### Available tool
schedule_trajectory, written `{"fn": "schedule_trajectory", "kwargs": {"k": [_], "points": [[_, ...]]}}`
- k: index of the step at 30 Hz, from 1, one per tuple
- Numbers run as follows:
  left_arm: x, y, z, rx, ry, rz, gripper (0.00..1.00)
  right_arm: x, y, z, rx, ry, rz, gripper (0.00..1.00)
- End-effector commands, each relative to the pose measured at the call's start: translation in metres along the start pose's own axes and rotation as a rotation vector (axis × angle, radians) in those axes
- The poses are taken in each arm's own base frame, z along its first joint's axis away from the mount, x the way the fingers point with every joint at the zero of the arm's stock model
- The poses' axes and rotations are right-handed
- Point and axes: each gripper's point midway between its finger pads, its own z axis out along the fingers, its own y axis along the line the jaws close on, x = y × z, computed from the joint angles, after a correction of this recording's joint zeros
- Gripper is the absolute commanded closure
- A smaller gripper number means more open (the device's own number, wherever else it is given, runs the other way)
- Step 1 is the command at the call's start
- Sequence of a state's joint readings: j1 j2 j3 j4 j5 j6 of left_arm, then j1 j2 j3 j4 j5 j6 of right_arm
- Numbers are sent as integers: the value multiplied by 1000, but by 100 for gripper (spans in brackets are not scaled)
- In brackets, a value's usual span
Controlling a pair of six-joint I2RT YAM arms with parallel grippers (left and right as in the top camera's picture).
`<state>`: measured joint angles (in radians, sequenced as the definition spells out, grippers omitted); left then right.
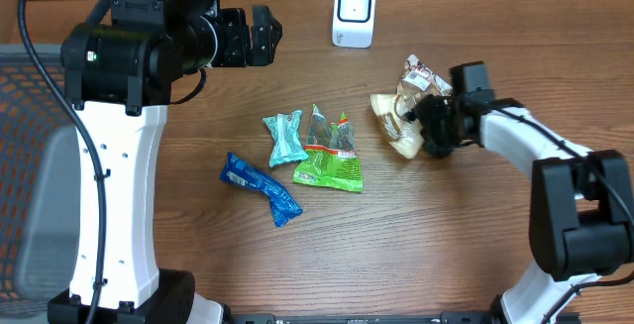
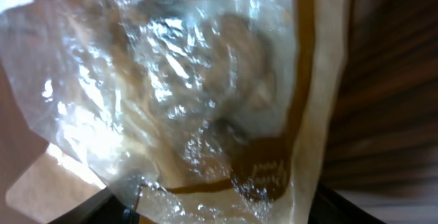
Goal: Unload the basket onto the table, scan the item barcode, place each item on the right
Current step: 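Grasp the mushroom bag with the right gripper and turn it over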
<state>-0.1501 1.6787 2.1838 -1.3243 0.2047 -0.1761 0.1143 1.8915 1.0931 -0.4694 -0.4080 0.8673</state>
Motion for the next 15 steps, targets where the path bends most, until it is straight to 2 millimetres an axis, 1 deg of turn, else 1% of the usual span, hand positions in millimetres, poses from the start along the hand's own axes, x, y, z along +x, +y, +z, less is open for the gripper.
{"fn": "schedule_trajectory", "kwargs": {"k": [1, 2, 3, 5, 6, 7, 8, 10, 11, 13, 15], "points": [[1, 0, 1, -2, 4, 19, 0, -15, -33, -6, 46, 28, -297, 23], [1, 0, 1, -2, 4, 19, 0, -23, -43, -15, 59, 36, -378, 16], [1, 0, 1, -2, 4, 19, 0, -30, -49, -22, 67, 38, -413, 10], [1, 0, 1, -2, 4, 19, 0, -43, -56, -33, 71, 28, -446, 6], [1, 0, 1, -2, 4, 19, 0, -55, -59, -42, 66, 5, -448, 4], [1, 0, 1, -2, 4, 19, 0, -60, -59, -45, 59, -7, -450, 1], [1, 0, 1, -2, 4, 19, 0, -66, -53, -48, 12, -22, -481, 0], [1, 0, 1, -2, 4, 19, 0, -68, -41, -50, -63, -27, -517, 0], [1, 0, 1, -2, 4, 19, 0, -66, -31, -51, -116, -28, -535, 0], [1, 0, 1, -2, 4, 19, 0, -61, -17, -47, -148, -31, -580, 0], [1, 0, 1, -2, 4, 19, 0, -55, -5, -40, -149, -43, -702, 0]]}}
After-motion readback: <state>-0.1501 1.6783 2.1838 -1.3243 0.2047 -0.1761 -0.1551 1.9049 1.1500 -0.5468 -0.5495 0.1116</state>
